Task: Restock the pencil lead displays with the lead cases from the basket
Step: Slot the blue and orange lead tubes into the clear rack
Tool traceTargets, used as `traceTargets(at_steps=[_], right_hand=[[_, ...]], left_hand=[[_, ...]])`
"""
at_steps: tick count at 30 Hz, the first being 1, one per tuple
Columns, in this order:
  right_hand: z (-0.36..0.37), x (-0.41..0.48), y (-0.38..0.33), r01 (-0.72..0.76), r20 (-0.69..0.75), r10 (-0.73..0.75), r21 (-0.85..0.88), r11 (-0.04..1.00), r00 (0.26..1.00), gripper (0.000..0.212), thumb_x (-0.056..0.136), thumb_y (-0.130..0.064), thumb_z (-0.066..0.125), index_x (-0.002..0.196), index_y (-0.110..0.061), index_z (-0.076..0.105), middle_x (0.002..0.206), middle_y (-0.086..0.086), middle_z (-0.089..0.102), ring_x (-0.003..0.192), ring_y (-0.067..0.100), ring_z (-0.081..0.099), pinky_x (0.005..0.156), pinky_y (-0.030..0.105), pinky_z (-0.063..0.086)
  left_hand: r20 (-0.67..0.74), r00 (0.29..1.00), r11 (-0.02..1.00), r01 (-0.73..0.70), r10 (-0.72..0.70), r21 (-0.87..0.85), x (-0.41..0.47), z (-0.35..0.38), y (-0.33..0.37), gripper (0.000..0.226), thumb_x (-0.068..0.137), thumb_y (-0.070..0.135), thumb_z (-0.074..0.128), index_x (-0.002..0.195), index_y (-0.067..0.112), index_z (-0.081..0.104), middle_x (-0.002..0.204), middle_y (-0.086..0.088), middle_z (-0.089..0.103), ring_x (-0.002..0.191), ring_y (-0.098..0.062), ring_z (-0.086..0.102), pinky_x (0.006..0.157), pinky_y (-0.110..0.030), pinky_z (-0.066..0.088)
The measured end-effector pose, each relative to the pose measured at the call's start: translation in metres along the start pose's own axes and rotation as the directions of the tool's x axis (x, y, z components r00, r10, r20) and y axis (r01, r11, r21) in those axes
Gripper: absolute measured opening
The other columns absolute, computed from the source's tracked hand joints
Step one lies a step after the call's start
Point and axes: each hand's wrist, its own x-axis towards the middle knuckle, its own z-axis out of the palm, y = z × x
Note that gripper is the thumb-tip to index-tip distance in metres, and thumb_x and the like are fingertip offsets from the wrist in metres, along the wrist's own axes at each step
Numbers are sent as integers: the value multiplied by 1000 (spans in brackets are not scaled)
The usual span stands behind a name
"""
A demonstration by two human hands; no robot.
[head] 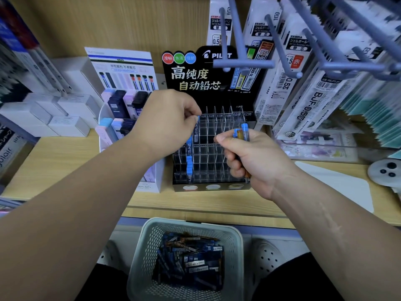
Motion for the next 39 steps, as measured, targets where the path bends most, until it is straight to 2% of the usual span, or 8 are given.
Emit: traceTargets(at_steps=[7, 16, 22, 26, 29, 32, 36, 39], right_hand=[[-1, 1, 0, 2, 22, -2, 22, 1000, 1000, 13, 93, -21, 72, 102, -12, 68, 55, -4, 50, 46, 9, 41, 41, 22, 32], [-6, 2, -2, -36, 85, 24, 142, 989, 996, 19, 96, -13, 67, 112, -4, 68, 59, -1, 50, 48, 10, 39, 41, 20, 31], [-4, -3, -3, -95, 330, 29, 186, 978, 943, 27, 97, -6, 59, 124, -8, 62, 61, -1, 45, 49, 9, 36, 41, 19, 27], [-2, -8, -5, -46, 459, -45, 185, 982, 888, 15, 97, -4, 58, 87, -15, 57, 61, 0, 45, 50, 10, 36, 43, 20, 24], [0, -8, -5, 8, 484, -101, 192, 981, 869, 23, 96, -3, 56, 79, -18, 57, 63, 1, 45, 50, 10, 37, 44, 21, 25], [1, -9, -6, 36, 521, -128, 183, 982, 844, 21, 93, -6, 56, 80, -21, 62, 64, 3, 46, 51, 11, 37, 45, 22, 26], [1, -11, -8, 55, 468, -121, 153, 987, 876, 12, 100, -4, 54, 96, -13, 61, 65, 6, 55, 52, 15, 46, 46, 24, 32], [-2, -11, -8, 34, 396, -63, 80, 996, 916, 17, 99, -11, 58, 116, -8, 60, 66, 6, 61, 47, 15, 50, 43, 24, 37]], left_hand=[[60, 998, 988, 15, -25, 154, 0, 7, 2, 12, 82, 9, 68, 80, 17, 77, 83, 2, 69, 86, -23, 65, 78, -41, 56], [32, 995, 988, 94, -98, 120, 1, 4, 1, 13, 82, 14, 73, 92, 23, 77, 73, 10, 64, 75, -13, 62, 74, -29, 53], [17, 996, 989, 88, -87, -116, -4, -3, 12, 7, 83, 18, 73, 86, 23, 76, 68, 12, 66, 57, 5, 55, 58, -7, 37], [239, 964, 841, 225, -118, -492, -12, -5, 27, 7, 83, 24, 74, 79, 20, 78, 73, -1, 73, 71, -18, 67, 71, -37, 53], [357, 926, 790, 311, -126, -528, -17, -5, 30, 18, 86, 22, 75, 75, 8, 74, 58, 0, 62, 52, -5, 50, 55, -21, 41], [419, 897, 729, 379, -139, -570, -20, -7, 32, 21, 91, 11, 68, 77, -3, 69, 54, 4, 59, 45, 0, 48, 48, -7, 36], [442, 882, 664, 430, -164, -612, -20, -9, 31, 16, 94, 12, 64, 81, 7, 73, 62, -9, 59, 52, -22, 37, 46, -19, 29], [383, 892, 610, 445, -239, -655, -16, -12, 24, 17, 96, 7, 59, 84, 10, 71, 66, -3, 61, 45, -11, 38, 42, -17, 29]])
